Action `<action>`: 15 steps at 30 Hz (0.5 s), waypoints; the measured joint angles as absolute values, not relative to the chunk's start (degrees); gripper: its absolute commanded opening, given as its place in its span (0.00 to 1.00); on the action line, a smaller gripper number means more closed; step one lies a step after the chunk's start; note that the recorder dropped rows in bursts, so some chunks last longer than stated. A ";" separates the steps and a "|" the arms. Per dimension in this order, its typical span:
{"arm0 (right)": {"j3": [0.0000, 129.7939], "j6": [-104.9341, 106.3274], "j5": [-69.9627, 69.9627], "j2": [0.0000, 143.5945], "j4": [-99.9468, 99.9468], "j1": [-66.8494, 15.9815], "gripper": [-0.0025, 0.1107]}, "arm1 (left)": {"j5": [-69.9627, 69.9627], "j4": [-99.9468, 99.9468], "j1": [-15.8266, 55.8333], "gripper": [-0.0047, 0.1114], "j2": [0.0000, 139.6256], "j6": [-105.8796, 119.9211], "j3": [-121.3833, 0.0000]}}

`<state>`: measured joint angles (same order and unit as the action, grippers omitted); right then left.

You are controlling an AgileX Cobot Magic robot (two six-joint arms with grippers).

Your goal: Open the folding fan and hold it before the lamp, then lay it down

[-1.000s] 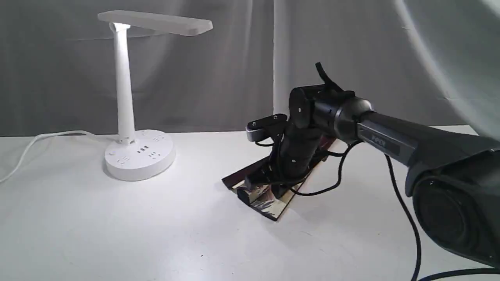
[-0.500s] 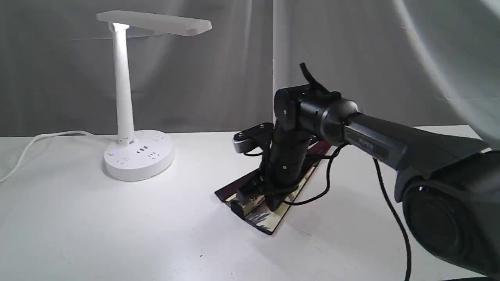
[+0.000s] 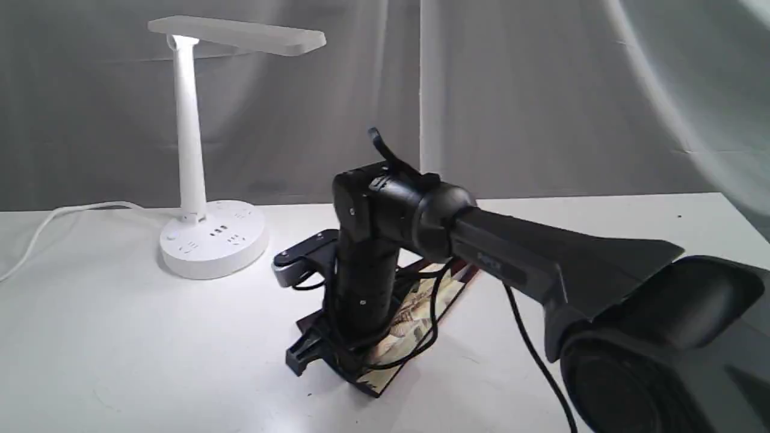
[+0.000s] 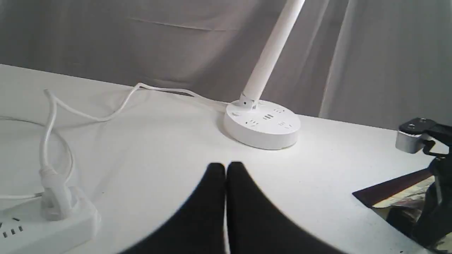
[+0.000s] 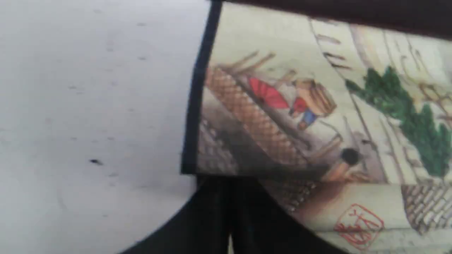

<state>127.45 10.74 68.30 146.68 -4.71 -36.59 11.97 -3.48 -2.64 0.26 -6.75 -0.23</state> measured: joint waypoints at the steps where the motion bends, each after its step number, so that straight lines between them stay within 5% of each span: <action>1: 127.32 10.74 68.30 146.60 -4.71 -37.65 0.02 | 11.97 -3.48 -2.64 0.04 0.26 -6.75 -0.24; 15: 126.14 13.14 69.80 135.69 -8.86 -40.57 0.02 | 11.97 -3.48 -2.64 0.04 0.26 -6.75 -0.24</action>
